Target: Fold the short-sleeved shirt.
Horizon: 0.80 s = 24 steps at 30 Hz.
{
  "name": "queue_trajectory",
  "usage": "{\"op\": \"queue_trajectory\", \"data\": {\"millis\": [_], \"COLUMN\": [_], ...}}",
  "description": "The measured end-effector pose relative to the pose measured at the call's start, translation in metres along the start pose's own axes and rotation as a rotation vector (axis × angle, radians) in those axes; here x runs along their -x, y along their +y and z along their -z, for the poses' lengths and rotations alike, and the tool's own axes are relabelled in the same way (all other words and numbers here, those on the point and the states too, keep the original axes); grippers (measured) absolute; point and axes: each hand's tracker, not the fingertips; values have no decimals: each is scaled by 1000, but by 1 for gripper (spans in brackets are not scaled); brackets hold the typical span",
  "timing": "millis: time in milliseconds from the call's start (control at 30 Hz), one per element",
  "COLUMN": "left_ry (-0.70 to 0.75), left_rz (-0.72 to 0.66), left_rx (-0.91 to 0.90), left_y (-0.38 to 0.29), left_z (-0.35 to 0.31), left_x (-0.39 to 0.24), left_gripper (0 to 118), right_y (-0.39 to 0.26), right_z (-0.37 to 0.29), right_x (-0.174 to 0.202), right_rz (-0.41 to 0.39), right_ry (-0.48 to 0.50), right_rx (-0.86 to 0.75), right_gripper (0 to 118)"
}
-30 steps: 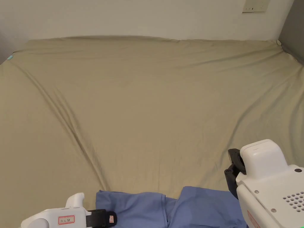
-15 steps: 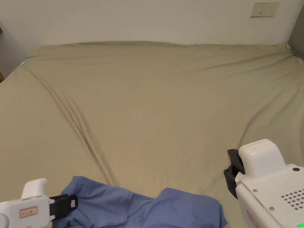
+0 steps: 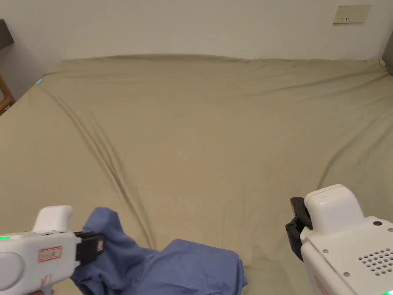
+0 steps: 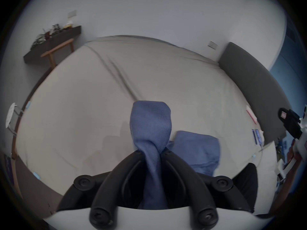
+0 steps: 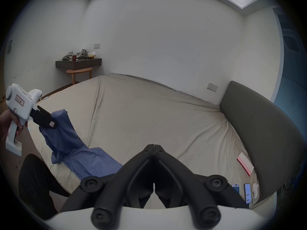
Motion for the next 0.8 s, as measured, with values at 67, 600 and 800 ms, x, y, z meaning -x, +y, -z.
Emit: {"op": "queue_trajectory", "data": {"millis": [67,600,800], "left_ry": [-69,-123,-251], "left_rz": [20,63,125], "left_rx": [18,165,197], "left_y": [-1,-72,-94], "left_z": [13,128,141], "left_x": [-23,-156,-167], "left_gripper": [11,11,80], "right_y": [-2,-19,-20], "right_z": [-2,-9,-6], "right_x": [-1,-30,-30], "right_rz": [2,45,50], "right_ry": [-3,-64,-56], "right_rx": [3,38,48], "right_gripper": [0,0,0]}}
